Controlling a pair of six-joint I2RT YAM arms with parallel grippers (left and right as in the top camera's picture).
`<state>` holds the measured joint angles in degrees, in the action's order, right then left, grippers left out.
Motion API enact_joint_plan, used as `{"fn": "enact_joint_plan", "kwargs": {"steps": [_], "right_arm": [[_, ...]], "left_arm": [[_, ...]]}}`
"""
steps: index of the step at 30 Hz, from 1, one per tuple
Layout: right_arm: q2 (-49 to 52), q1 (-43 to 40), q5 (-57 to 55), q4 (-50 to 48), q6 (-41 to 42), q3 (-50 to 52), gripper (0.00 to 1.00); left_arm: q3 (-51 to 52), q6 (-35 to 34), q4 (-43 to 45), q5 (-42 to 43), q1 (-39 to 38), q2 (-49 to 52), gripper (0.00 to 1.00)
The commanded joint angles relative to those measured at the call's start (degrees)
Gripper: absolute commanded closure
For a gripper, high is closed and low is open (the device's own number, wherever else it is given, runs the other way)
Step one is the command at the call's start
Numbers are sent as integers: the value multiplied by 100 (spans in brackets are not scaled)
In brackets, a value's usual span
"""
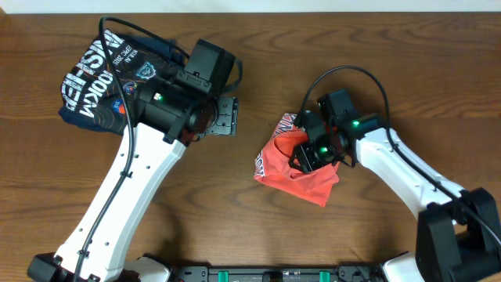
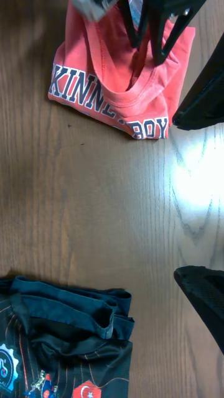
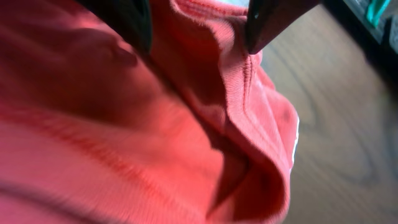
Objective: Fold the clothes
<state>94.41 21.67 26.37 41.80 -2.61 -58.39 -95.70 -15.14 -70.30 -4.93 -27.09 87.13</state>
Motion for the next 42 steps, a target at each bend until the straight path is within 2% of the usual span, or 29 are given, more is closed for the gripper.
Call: {"fn": "enact_joint_plan", "kwargs": {"steps": [1,5,7,12,16,25,26,28,31,32,33,34,35,37,38,42], "right_arm": [[17,70,861,131,-793,31,65],[-293,26,841,417,-881,22,99],[-564,-63,619,658,-857,-2,99],[-1346,-442,-1005,1298,63,-42,99],[-1639,-682,-1502,1694,474,-42,99],[-1606,-741,-2540,2632,1329,-37,93],[-1604,-741,-2538,2682,1329,-37,89],[-1602,-741,-2559,2747,1329,-35,74],[-1602,-785,-2927,2732,1729,-35,64],[-1604,-831,-3104,2653,1993,-35,63],[-1604,-879,-3097,2498,2026,-35,70],[-1604,-918,-2885,2282,1845,-37,77],[-1604,-944,-2365,2013,1357,-37,79],[-1602,-951,-1316,1633,546,-35,74],[-1585,-949,-1025,1473,437,-35,69],[-1414,-811,-518,1091,210,-28,62]], "left_arm": [[-11,55,-20,-87,17,22,28],[-11,55,-17,-90,17,22,28],[-11,55,-17,-90,17,24,28],[-11,55,-17,-90,17,52,28],[-11,55,-15,-90,17,63,28],[61,52,-42,-20,17,63,27],[85,52,-42,-20,17,63,27],[142,50,-37,4,17,63,27],[184,50,-37,234,17,81,27],[184,50,-39,330,17,94,27],[184,52,-39,400,17,109,27],[184,50,-37,466,17,129,27],[184,50,-37,503,17,146,27],[184,50,-35,590,17,184,27],[184,50,-33,634,13,199,27],[184,55,35,935,13,308,27]]}}
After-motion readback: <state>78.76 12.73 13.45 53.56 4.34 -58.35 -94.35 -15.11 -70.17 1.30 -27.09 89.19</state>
